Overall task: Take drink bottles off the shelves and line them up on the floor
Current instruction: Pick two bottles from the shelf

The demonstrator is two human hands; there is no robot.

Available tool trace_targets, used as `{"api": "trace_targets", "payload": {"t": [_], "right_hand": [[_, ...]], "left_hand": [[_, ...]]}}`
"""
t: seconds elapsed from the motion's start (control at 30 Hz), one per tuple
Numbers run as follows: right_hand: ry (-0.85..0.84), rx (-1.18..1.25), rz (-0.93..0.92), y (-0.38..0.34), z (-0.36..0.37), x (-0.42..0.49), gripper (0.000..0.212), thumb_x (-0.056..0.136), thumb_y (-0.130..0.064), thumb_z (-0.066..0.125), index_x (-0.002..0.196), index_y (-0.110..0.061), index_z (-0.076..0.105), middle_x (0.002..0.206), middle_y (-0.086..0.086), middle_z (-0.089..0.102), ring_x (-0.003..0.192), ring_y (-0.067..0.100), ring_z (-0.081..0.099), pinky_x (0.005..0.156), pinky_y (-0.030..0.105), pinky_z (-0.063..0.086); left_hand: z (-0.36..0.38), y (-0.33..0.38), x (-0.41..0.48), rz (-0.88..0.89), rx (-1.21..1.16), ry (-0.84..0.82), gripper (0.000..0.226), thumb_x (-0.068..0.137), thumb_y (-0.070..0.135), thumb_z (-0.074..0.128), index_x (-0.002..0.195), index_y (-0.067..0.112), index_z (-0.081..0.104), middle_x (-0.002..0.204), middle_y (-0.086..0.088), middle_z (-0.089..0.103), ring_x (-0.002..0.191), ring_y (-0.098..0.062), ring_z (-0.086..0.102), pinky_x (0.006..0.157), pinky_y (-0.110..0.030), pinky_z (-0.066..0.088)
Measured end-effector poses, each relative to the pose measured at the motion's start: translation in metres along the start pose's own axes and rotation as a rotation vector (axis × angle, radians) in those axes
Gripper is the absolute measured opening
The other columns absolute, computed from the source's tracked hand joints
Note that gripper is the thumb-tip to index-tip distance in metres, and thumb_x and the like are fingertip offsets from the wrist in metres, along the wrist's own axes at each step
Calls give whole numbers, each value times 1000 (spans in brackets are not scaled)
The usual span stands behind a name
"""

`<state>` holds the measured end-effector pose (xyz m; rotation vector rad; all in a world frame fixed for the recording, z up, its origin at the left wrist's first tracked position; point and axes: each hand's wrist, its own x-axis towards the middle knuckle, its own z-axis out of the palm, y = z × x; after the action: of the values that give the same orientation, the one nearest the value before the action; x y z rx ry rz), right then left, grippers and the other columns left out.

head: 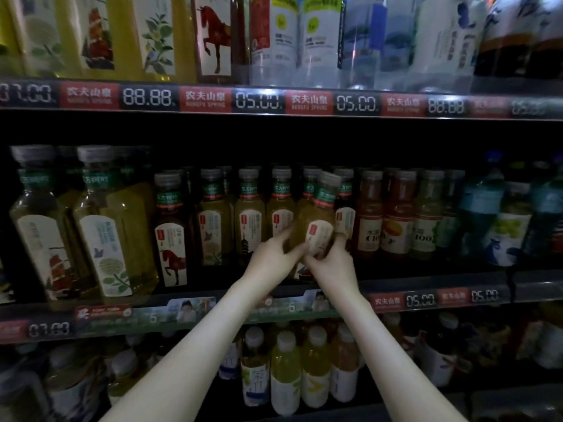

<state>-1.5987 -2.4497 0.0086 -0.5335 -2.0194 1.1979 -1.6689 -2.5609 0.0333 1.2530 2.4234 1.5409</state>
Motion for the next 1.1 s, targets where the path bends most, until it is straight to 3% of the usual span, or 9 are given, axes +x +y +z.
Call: {"api": "trace_targets", "payload": {"t": [0.23, 0.57, 0.63, 0.73, 0.8, 0.87, 0.93, 1.0, 1.1], "right_hand": [[-125, -221, -154, 1, 15, -1, 78, 81, -31, 71, 144, -21, 26, 140, 5, 44, 123, 23, 50, 96, 35, 47], [-102, -340, -224, 2, 30, 1, 80, 81, -41, 70, 143, -17, 25, 137, 9, 46, 121, 26, 51, 91, 42, 50], [30, -409, -341, 6, 32, -9, 73, 84, -39, 68, 141, -12, 31, 131, 11, 50, 119, 26, 50, 93, 40, 48], [295, -446, -749, 25, 43, -47, 50, 89, -22, 63, 130, -1, 42, 115, 17, 54, 105, 29, 50, 89, 38, 42], [135, -427, -997, 48, 62, -81, 37, 89, -15, 57, 122, -4, 45, 109, 13, 51, 97, 28, 52, 84, 36, 42], [-168, -510, -1008, 74, 90, -109, 33, 89, -13, 56, 120, -8, 48, 108, 10, 53, 93, 28, 56, 80, 36, 48], [-434, -578, -745, 88, 120, -129, 42, 90, -15, 60, 129, -8, 47, 118, 8, 52, 104, 27, 57, 86, 35, 51], [-583, -589, -500, 93, 143, -140, 50, 97, -23, 50, 143, -13, 34, 136, 3, 41, 126, 22, 44, 103, 29, 40], [-735, -560, -323, 87, 174, -150, 54, 101, -28, 42, 150, -21, 20, 150, -2, 27, 139, 15, 26, 108, 24, 29]], "left_hand": [[-8, -23, -6, -27, -70, 129, 62, 93, 31, 59, 146, 39, 28, 137, 0, 54, 120, -17, 54, 96, -38, 51], [-21, -28, -21, 50, 147, 231, 54, 97, 28, 51, 147, 31, 32, 137, 0, 54, 124, -15, 50, 95, -18, 39], [-28, -40, -47, 224, 203, 423, 43, 97, 21, 50, 139, 17, 45, 129, -5, 58, 119, -14, 52, 98, -19, 42], [-29, -96, -102, 441, 361, 627, 20, 96, 18, 47, 112, 7, 55, 96, -14, 61, 92, -18, 56, 84, -19, 44], [-29, -141, -140, 361, 459, 535, 17, 97, 22, 44, 105, 10, 54, 89, -12, 59, 84, -19, 56, 75, -21, 45], [-34, -184, -170, 167, 612, 377, 22, 93, 20, 50, 109, 7, 58, 98, -12, 59, 90, -25, 60, 76, -25, 50], [-45, -218, -184, -126, 747, 276, 35, 82, 10, 68, 115, 1, 60, 112, -23, 59, 100, -40, 62, 79, -40, 56], [-64, -236, -188, -323, 845, 241, 51, 75, 6, 76, 123, 1, 58, 125, -36, 49, 113, -52, 52, 87, -52, 50], [-87, -256, -188, -537, 742, 139, 57, 98, 21, 50, 149, 18, 24, 155, -24, 9, 143, -40, 12, 109, -44, 31]]}}
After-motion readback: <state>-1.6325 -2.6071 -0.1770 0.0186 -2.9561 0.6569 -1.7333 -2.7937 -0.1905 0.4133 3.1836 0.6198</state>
